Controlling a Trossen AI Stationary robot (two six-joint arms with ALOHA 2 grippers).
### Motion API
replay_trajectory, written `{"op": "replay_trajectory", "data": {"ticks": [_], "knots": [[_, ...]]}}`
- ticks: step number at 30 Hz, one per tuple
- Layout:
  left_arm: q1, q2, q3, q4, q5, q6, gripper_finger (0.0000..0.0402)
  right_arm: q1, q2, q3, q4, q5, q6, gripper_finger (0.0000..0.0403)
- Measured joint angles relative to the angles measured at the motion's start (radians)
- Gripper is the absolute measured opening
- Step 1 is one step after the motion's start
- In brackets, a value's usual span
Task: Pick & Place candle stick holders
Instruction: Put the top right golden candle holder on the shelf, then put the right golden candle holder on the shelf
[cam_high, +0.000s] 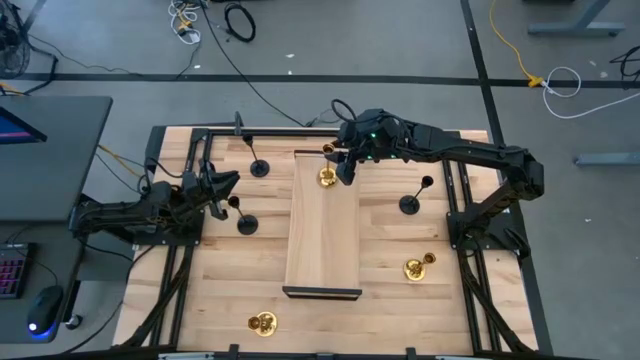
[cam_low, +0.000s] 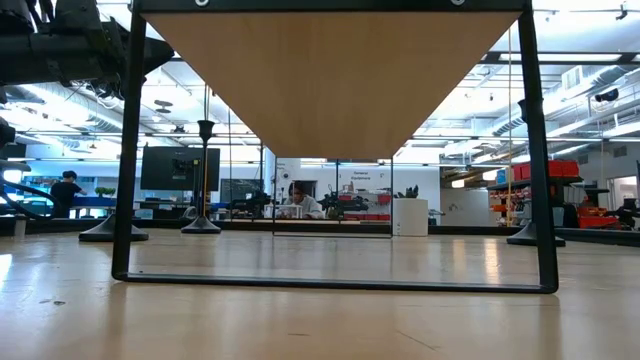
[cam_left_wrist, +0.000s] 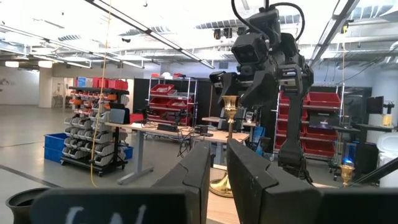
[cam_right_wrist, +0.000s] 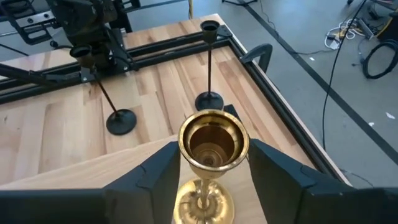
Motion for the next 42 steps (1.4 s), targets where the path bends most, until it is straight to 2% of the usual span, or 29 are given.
{"op": "replay_trajectory", "data": {"ticks": [10,16,25,30,35,42], "knots": [[0.000,0.000,0.000,0.000,0.000,0.000,0.0055,-0.001,-0.007,0.000,-0.011,0.016,-0.016,0.0225],[0.000,0.000,0.000,0.000,0.000,0.000,0.0055,0.000,-0.024,0.001,-0.073,0.079,-0.024,0.0229],[0.000,0.000,0.000,-0.003,-0.006,0.000,0.0055,0.007,-0.076,0.001,-0.182,0.076,-0.001,0.0229],[0.000,0.000,0.000,-0.006,-0.008,0.000,0.0055,0.024,-0.124,0.001,-0.355,0.100,0.033,0.0229],[0.000,0.000,0.000,-0.005,-0.008,0.000,0.0055,0.056,-0.194,0.001,-0.554,0.176,0.126,0.0229],[0.000,0.000,0.000,-0.005,-0.008,0.000,0.0055,0.158,-0.323,0.001,-0.797,0.291,0.355,0.0229]]}}
